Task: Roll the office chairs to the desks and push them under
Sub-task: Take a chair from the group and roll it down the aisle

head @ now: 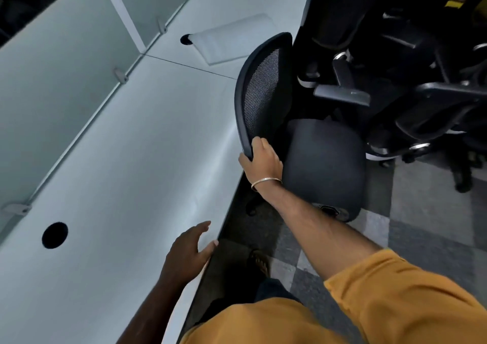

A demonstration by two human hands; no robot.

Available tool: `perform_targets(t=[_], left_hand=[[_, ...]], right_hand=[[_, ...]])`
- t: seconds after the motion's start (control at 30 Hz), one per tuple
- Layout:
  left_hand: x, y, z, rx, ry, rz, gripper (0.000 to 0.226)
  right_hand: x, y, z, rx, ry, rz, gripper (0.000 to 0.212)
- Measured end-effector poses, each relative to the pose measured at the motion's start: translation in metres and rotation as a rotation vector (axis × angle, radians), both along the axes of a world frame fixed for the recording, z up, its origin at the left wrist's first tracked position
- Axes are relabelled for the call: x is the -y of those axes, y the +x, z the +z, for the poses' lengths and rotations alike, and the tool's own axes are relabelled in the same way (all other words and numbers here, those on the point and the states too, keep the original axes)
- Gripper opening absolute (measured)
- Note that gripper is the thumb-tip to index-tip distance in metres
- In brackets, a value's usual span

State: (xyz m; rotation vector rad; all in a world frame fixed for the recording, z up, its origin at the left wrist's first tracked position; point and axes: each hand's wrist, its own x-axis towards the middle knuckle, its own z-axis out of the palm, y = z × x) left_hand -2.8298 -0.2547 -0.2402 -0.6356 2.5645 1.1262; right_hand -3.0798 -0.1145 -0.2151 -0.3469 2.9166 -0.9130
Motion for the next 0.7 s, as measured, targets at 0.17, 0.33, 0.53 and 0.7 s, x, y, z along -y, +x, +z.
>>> perform_targets(t=[0.17, 0.33, 0.53, 0.7], left_hand=[[0.004, 0.002, -0.003, 0.053, 0.037, -0.047, 0.079], [-0.008, -0.006, 0.001, 0.045, 0.072, -0.162, 0.055], [-0.036, -0.037, 0.011, -0.122, 0.018, -0.199, 0.076], [-0.078, -0.062, 0.034, -0.38, -0.146, -0.353, 0.102]], right_hand=[[-0.048, 0.035, -0.001, -0.045, -0.013, 0.0, 0.037], [-0.135, 0.099, 0.001, -0.084, 0.055, 0.03, 0.044], [-0.309, 0.184, -0.002, -0.019, 0.214, -0.154, 0.027], [-0.384, 0.203, 0.013, 0.072, 0.56, -0.309, 0.054]])
